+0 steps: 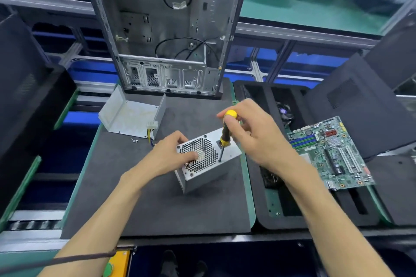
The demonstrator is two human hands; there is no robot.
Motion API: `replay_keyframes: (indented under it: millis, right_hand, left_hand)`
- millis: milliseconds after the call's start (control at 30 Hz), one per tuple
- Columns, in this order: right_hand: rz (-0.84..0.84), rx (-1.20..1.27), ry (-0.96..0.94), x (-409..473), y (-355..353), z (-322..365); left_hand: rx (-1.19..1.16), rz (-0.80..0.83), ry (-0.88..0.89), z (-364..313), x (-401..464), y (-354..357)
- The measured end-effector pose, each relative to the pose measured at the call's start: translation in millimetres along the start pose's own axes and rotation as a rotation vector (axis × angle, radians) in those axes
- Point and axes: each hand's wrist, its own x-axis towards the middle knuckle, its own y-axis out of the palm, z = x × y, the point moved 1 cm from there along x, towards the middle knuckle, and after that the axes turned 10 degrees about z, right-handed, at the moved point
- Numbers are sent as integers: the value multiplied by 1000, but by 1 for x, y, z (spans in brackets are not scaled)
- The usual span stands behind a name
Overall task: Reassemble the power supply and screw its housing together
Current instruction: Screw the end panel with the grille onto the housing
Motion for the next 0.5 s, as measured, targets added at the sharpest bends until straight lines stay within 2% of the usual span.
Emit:
replay_keyframes:
  millis: [100, 167, 233, 300, 500]
  right_hand:
    - [173, -383, 78, 11, -22, 22]
    - [338, -724, 121, 19, -27, 36]
    - [548, -1037, 36, 22, -23, 45]
    - [682, -1191, -68, 22, -17, 52]
    - [836, -1497, -343, 31, -24, 63]
  left_hand:
    - [-28, 23, 20, 0, 4, -2]
    - [-36, 24, 29, 1, 4, -1]
    - [-53, 6, 42, 5, 4, 2]
    - [-81, -22, 65, 9, 3, 5]
    - [-140, -57, 94, 17, 3, 12]
